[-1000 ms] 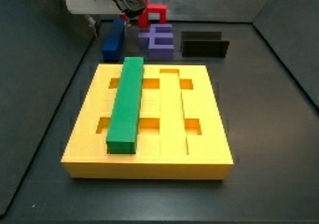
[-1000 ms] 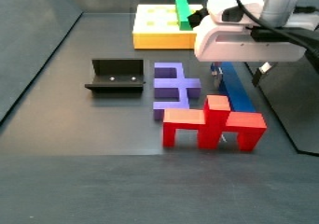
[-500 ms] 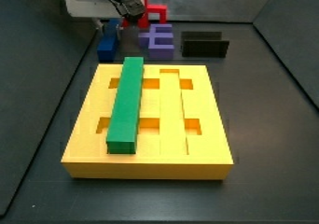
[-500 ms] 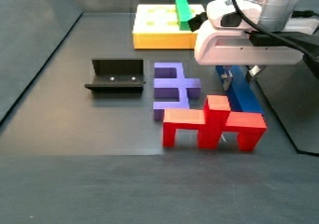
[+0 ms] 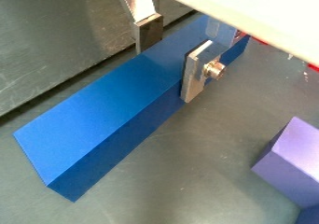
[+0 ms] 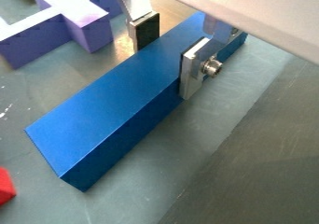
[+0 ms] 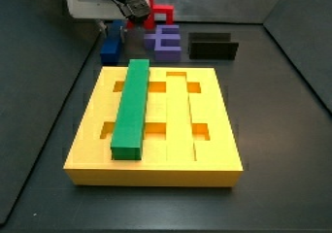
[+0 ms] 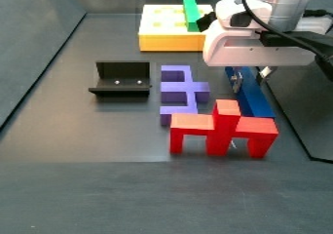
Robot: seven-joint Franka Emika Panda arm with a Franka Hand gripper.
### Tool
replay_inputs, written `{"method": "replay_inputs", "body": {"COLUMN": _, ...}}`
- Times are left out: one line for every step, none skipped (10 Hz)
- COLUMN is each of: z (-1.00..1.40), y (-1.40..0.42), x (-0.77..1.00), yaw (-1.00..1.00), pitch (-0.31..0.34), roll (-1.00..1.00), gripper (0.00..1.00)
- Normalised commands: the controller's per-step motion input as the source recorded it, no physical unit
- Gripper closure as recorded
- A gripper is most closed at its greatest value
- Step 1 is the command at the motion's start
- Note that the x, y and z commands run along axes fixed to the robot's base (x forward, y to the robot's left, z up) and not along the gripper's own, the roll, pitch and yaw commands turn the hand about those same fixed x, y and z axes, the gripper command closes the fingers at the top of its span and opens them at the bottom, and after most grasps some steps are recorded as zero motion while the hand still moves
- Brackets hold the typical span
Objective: Pick up the blue object. Move up. Move to above the board. Insert the blue object.
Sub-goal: Pick up the blue object.
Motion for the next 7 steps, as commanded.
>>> {"method": "replay_inputs", "body": {"z": 0.0, "y": 0.0, "x": 0.0, "yaw": 0.0, "pitch": 0.0, "roll": 0.0, "gripper": 1.0}}
{"method": "replay_inputs", "body": {"z": 0.0, "y": 0.0, "x": 0.0, "yaw": 0.0, "pitch": 0.0, "roll": 0.0, "gripper": 1.0}}
{"method": "replay_inputs", "body": {"z": 0.0, "y": 0.0, "x": 0.0, "yaw": 0.0, "pitch": 0.0, "roll": 0.0, "gripper": 1.0}}
{"method": "replay_inputs", "body": {"z": 0.0, "y": 0.0, "x": 0.0, "yaw": 0.0, "pitch": 0.0, "roll": 0.0, "gripper": 1.0}}
{"method": "replay_inputs", "body": {"z": 0.0, "y": 0.0, "x": 0.0, "yaw": 0.0, "pitch": 0.0, "roll": 0.0, "gripper": 1.0}}
{"method": "replay_inputs", "body": {"z": 0.0, "y": 0.0, "x": 0.0, "yaw": 0.0, "pitch": 0.0, "roll": 0.0, "gripper": 1.0}}
{"method": "replay_inputs", "body": {"z": 0.0, "y": 0.0, "x": 0.0, "yaw": 0.0, "pitch": 0.0, "roll": 0.0, "gripper": 1.0}}
